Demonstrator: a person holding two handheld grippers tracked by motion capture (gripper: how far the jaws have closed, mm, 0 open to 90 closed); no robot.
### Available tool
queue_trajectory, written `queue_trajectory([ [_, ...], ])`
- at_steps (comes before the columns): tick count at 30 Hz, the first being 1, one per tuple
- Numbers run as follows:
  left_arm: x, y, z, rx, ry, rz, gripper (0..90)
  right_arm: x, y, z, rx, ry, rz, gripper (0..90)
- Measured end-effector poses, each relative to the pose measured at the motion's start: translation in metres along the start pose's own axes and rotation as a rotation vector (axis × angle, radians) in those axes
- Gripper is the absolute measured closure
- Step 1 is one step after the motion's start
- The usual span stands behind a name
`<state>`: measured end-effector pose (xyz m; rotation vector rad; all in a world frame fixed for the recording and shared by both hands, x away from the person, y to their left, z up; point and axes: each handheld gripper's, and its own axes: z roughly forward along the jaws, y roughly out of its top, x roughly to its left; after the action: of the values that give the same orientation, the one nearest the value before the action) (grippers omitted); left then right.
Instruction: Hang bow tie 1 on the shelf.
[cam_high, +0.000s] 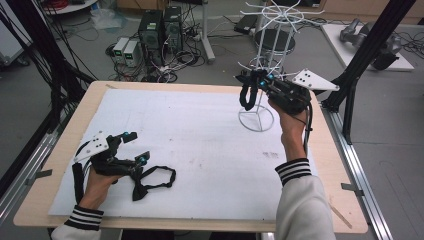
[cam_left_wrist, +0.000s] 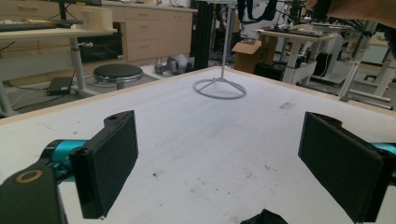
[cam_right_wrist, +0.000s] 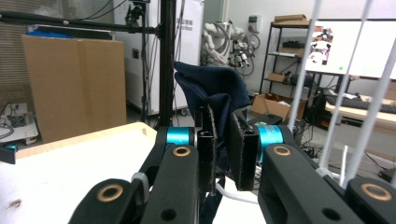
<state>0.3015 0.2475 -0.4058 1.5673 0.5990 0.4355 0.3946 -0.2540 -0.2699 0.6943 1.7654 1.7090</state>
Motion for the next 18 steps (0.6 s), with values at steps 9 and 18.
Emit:
queue_trajectory([
  [9,0.0,0.0,0.0,-0.001,0.0,-0.001,12.4,-0.005,0.001,-0.002,0.005,-0.018,0.022,83.1],
  [18,0.0,0.0,0.0,-0.001,-0.002,0.0,12.5,-0.011,-0.001,-0.004,0.005,-0.026,0.025,82.8],
])
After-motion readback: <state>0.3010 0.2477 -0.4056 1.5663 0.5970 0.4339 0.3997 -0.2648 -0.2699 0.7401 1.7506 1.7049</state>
